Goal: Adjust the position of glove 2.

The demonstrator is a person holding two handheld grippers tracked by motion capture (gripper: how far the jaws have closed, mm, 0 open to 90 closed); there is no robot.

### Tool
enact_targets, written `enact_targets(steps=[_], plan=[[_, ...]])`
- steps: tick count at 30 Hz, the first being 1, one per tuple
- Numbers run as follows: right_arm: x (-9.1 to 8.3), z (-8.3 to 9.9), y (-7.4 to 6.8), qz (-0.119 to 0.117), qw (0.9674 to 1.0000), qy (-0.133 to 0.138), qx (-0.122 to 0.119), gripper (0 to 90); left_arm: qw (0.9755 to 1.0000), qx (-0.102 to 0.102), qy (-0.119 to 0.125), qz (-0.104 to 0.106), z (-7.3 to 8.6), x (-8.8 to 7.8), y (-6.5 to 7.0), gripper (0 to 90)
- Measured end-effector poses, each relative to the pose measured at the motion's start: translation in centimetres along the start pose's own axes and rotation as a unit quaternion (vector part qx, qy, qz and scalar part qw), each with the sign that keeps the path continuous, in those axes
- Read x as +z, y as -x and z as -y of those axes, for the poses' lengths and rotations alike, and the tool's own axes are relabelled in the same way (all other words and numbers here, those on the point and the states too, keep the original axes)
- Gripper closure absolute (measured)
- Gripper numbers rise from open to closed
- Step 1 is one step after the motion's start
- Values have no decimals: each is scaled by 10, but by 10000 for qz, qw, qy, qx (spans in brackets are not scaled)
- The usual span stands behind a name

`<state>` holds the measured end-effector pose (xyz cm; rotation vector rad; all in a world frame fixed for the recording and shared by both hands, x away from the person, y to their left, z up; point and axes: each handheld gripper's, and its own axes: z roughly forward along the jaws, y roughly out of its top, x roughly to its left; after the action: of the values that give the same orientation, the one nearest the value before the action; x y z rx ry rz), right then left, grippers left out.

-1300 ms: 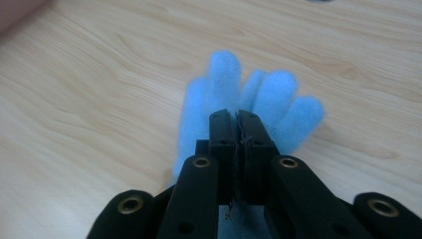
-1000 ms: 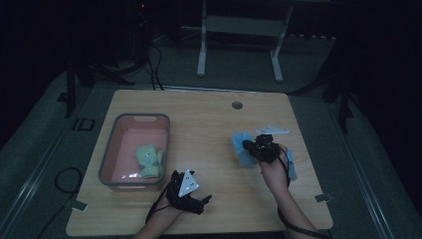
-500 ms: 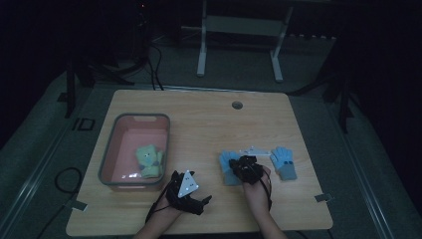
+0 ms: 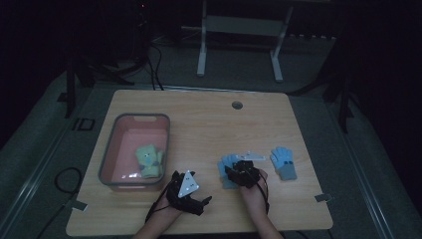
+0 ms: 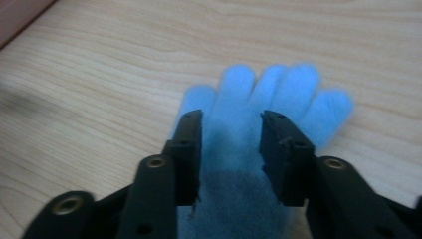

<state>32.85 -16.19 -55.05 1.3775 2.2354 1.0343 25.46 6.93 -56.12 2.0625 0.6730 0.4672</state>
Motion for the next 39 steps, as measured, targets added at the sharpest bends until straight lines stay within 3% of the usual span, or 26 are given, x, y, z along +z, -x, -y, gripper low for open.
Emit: enact_targets(steps=[7, 10, 12, 16, 19, 20, 24, 25, 27, 29, 31, 37, 38, 39], plan=[[-7, -13, 8, -43, 9995, -6, -298, 459, 10000, -28, 12, 37, 0, 0, -1, 29], [-12, -21, 18, -141, 9993, -21, -332, 469, 10000, -38, 13, 32, 1, 0, -1, 29], [-14, -23, 21, -94, 9992, -4, -400, 488, 10000, -26, 6, 24, 1, 0, -1, 29], [-27, -33, 41, -113, 9982, 116, -573, 495, 10000, -39, 21, 26, 1, 0, -1, 29], [-29, -34, 45, -71, 9981, 133, -602, 505, 10000, -17, 53, -7, 1, 0, -1, 29], [-35, -35, 57, -149, 9981, 176, -571, 510, 10000, -20, 49, -6, 1, 0, -1, 29], [-47, -34, 75, -119, 9975, 292, -638, 509, 10000, -43, 54, 14, 1, 0, -2, 29], [-53, -31, 86, -109, 9971, 321, -674, 508, 10000, -47, 57, 10, 1, 0, -2, 29], [-56, -29, 91, -96, 9971, 351, -669, 509, 10000, -58, 58, 5, 1, 0, -2, 29], [-61, -27, 100, -78, 9972, 354, -660, 519, 10000, -61, 61, 5, 1, 0, -3, 29], [-69, -21, 117, -99, 9975, 339, -615, 538, 10000, -64, 65, 7, 1, -1, -3, 29], [-78, -13, 143, -23, 9974, 291, -657, 555, 9999, -74, 75, 22, 1, -1, -3, 29], [-81, -12, 156, -29, 9974, 287, -667, 556, 9999, -91, 76, 31, 2, -2, -3, 29], [-81, -12, 156, -29, 9974, 287, -667, 556, 9999, -91, 90, 30, 2, -2, -3, 29]])
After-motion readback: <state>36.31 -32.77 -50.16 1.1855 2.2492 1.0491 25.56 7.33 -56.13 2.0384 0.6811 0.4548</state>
